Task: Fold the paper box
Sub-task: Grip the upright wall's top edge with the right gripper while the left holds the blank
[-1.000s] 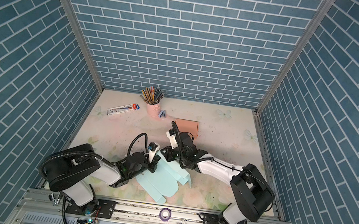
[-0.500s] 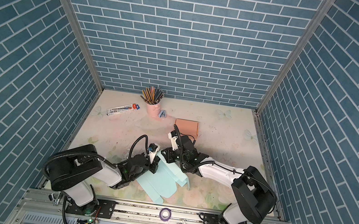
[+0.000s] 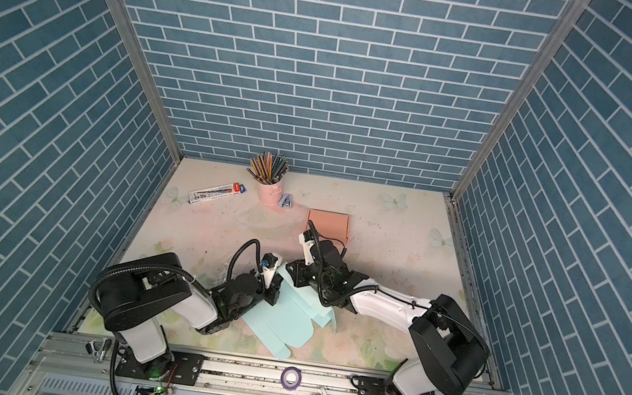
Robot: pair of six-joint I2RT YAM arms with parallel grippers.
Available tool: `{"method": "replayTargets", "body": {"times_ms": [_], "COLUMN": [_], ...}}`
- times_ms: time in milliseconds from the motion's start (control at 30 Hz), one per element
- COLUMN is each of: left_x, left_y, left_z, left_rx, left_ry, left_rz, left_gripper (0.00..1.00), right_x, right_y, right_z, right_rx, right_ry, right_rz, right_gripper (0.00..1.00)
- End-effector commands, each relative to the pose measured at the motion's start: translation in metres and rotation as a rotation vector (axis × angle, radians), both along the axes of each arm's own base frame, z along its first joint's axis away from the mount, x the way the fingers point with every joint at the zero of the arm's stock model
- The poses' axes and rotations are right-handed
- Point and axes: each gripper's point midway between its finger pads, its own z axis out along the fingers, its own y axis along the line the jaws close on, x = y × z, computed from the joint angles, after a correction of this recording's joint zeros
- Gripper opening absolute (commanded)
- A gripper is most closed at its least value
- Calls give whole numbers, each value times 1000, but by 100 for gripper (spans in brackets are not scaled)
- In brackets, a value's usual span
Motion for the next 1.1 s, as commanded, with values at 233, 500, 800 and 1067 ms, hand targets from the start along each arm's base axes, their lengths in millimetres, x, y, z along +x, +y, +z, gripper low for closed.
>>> {"method": "replayTargets", "body": {"times_ms": [233, 500, 800, 1067], "left_x": [-4, -7, -2, 2], "left_y": [15, 11, 7, 1], "left_z": [-15, -20, -22, -25], "left_rx": [40, 47, 41, 46], "left_ry": [9, 10, 1, -6], "left_rz": [44, 29, 33, 32], "left_gripper": [23, 23, 22, 16], "right_x": [-24, -22, -23, -24], "right_y": [-16, -18, -21, -20], "right_z": [-32, -30, -34, -35], "right_rx": [-104, -113, -121, -119], "right_ry": [104, 89, 91, 91], "right_rz": [-1, -15, -25, -23], "right_gripper": [23, 23, 23, 23]}}
